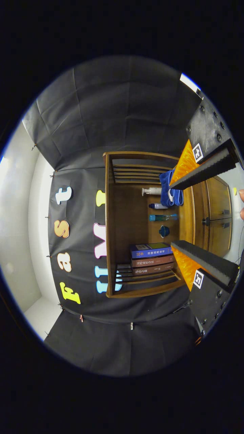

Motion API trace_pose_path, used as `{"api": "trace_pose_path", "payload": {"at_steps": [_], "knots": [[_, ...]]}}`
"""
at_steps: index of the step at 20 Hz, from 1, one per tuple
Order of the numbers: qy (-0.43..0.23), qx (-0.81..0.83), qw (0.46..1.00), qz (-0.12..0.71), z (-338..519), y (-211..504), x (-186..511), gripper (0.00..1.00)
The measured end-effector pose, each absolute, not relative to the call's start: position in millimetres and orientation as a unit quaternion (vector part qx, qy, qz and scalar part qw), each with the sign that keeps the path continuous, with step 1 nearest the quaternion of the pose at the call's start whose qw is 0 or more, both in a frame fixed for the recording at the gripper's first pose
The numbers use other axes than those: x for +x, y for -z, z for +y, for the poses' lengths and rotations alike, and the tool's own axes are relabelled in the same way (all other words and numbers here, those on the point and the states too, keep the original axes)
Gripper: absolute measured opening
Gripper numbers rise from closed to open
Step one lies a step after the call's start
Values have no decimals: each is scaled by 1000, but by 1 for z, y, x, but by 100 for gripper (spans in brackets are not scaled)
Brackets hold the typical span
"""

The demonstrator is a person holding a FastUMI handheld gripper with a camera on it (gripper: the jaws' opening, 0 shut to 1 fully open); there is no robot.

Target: Pull open the drawer, take out the items inside it, and place them on the countertop above the cabinet.

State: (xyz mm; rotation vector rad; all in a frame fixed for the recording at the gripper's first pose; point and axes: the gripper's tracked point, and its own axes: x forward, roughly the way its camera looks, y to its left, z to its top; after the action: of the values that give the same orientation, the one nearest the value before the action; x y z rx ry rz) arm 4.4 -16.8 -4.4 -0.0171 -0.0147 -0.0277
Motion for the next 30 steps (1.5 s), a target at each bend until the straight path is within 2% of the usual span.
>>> {"api": "trace_pose_path", "payload": {"at_steps": [4,13,20,28,30], "knots": [[16,-16,999,-29,-15,18,7,99],[15,-27,1000,-3,-12,143,52,99],[-3,0,995,99,-9,262,117,99],[-24,-16,986,162,5,324,182,98],[-24,-9,985,170,5,333,193,93]]}}
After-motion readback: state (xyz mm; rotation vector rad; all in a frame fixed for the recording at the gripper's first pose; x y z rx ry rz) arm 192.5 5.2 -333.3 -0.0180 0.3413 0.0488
